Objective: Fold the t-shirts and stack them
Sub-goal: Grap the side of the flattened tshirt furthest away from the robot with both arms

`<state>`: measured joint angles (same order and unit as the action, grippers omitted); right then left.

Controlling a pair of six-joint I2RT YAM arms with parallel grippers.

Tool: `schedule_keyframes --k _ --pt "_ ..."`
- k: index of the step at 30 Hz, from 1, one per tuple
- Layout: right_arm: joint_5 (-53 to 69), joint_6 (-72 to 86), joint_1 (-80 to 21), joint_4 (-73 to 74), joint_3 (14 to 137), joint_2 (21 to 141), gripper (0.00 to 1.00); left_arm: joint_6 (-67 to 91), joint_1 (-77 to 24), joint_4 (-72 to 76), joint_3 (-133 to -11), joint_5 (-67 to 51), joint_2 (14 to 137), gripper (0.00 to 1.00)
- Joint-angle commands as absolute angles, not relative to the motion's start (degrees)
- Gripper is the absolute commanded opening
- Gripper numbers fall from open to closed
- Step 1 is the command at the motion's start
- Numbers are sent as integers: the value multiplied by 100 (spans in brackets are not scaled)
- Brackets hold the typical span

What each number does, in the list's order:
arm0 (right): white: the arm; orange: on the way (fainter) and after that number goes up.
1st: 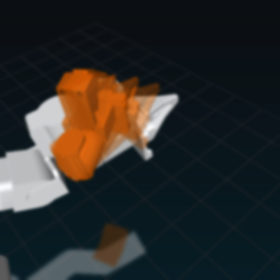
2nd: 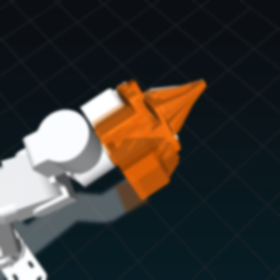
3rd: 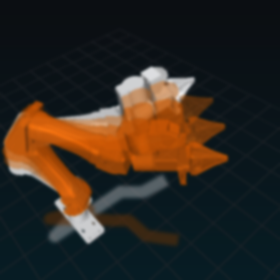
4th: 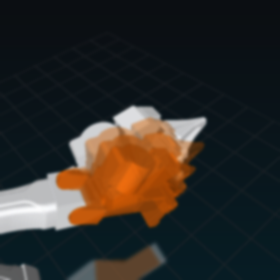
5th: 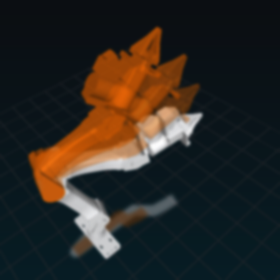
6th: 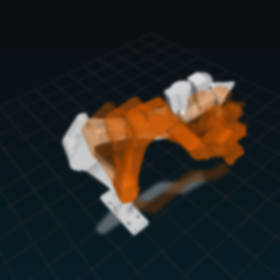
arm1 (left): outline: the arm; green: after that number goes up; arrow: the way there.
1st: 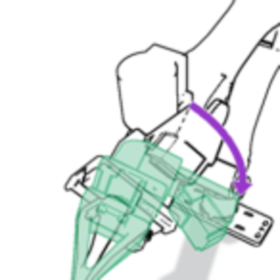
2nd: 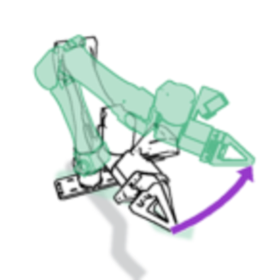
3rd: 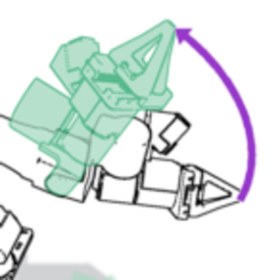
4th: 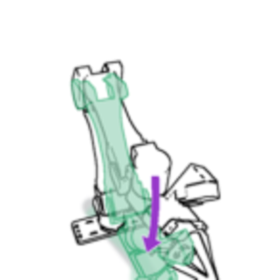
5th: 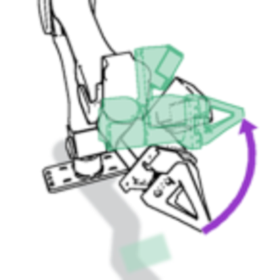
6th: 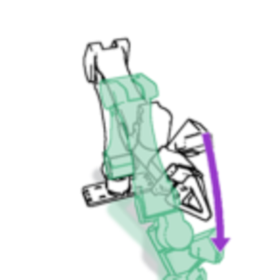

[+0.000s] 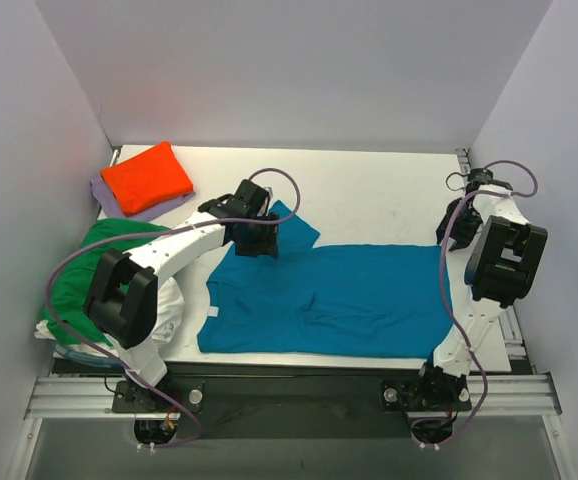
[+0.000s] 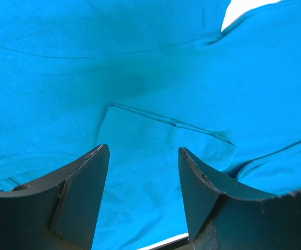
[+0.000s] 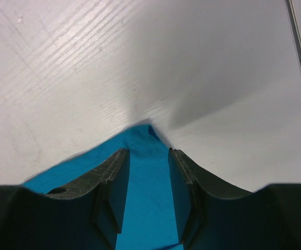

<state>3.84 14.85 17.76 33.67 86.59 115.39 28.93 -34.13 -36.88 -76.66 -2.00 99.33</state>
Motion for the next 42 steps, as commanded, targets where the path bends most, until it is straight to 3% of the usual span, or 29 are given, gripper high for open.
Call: schedule_keyframes --k 1,17,23,27,34,42 --pt "185 1319 1784 3489 8824 11724 36 2971 -3366 -3498 -7699 -387 9896 66" --pt "237 1239 1811 3287 8833 12067 32 3067 -3243 -3559 -7664 -378 9897 66" --pt "272 1213 1802 3243 8763 12111 23 3094 -3226 -3525 -7655 -378 9905 66" --pt "255 1204 1811 3243 8736 12094 4 3015 -3155 -3463 -7848 -378 10037 66" --pt "237 1230 1802 3208 8403 11857 0 2594 -2804 -3182 -8867 -203 10941 65" --pt "229 1257 1767 3173 7963 11514 0 1899 -2637 -2962 -10991 229 12655 62"
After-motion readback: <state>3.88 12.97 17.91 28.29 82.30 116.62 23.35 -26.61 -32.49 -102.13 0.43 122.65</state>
